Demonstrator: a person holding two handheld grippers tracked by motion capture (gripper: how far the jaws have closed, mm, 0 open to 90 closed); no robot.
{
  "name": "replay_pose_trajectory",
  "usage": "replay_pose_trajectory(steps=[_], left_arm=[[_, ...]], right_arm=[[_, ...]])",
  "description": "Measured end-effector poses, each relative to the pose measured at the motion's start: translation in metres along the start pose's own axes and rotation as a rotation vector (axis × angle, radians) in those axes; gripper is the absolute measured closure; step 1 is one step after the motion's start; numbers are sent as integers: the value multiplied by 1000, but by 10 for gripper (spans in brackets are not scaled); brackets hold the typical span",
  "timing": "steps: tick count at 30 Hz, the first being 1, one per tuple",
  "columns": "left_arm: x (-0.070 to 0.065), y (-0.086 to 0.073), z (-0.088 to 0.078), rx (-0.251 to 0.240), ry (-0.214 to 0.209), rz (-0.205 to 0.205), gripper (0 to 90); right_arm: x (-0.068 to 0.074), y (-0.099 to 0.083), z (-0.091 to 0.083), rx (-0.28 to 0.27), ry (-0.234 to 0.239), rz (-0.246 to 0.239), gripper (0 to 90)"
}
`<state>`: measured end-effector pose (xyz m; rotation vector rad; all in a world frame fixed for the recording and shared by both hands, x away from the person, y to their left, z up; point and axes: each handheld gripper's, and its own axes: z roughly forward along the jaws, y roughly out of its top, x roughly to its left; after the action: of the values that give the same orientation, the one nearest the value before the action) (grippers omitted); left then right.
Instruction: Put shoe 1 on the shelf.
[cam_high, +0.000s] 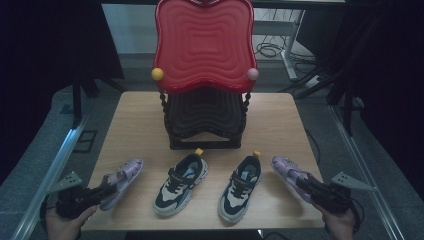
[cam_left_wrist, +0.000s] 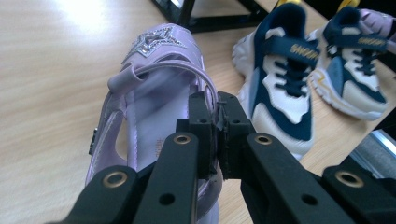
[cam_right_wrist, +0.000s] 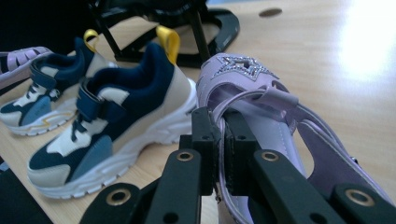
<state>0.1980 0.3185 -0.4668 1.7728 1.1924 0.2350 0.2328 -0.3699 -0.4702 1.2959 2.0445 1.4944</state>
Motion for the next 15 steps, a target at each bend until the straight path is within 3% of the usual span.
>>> replay_pose_trajectory(steps=[15], left_arm=[[-6, 25, 11, -49, -42, 9, 857]], right_arm=[[8, 25, 16, -104, 47, 39, 842]])
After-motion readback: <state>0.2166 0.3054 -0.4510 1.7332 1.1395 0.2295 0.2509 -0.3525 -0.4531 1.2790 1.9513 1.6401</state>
